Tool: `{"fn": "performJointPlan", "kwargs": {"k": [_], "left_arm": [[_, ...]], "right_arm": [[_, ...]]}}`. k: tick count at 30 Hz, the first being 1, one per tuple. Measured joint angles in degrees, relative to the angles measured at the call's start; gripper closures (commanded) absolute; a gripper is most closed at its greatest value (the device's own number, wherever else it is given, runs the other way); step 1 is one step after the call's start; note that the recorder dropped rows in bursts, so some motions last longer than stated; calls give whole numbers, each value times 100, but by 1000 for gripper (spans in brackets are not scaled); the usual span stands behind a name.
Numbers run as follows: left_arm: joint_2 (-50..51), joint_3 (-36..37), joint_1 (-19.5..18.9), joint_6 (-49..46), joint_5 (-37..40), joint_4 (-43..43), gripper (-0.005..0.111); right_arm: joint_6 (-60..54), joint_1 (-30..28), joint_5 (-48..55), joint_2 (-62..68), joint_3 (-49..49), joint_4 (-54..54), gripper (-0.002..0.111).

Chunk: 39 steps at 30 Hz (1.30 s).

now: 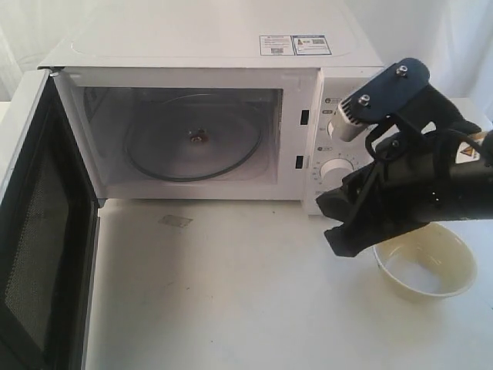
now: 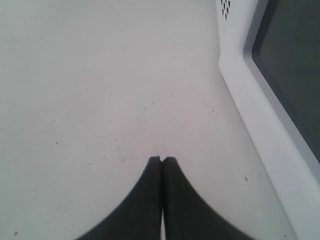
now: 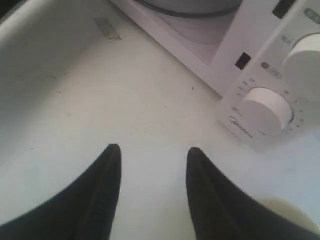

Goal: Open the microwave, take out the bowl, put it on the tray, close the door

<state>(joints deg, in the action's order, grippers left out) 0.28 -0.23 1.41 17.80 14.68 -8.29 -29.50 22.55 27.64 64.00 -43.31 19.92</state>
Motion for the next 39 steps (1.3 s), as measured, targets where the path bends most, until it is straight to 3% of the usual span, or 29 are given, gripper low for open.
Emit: {"fn": "performJointPlan", "kwargs": {"k": [4, 9, 18, 33, 36, 39], "left_arm": [[0, 0, 0, 0, 0, 0, 107], [0, 0, 0, 0, 0, 0, 107], [0, 0, 0, 0, 0, 0, 107], [0, 0, 0, 0, -11, 0, 107], [0, 4, 0, 185, -419, 100, 107], [0, 4, 0, 561, -1297, 286, 107]], "right_arm": [[-12, 224, 602, -316, 0, 795, 73], [-55, 508, 1129, -504, 178, 1366, 108], [-583, 1049, 29, -757, 1054, 2034, 108], [-912, 1085, -555, -780, 1490, 2131, 108], [-925, 1085, -605, -780, 1495, 2131, 108], [-925, 1085, -674, -780, 1495, 2131, 108]]}}
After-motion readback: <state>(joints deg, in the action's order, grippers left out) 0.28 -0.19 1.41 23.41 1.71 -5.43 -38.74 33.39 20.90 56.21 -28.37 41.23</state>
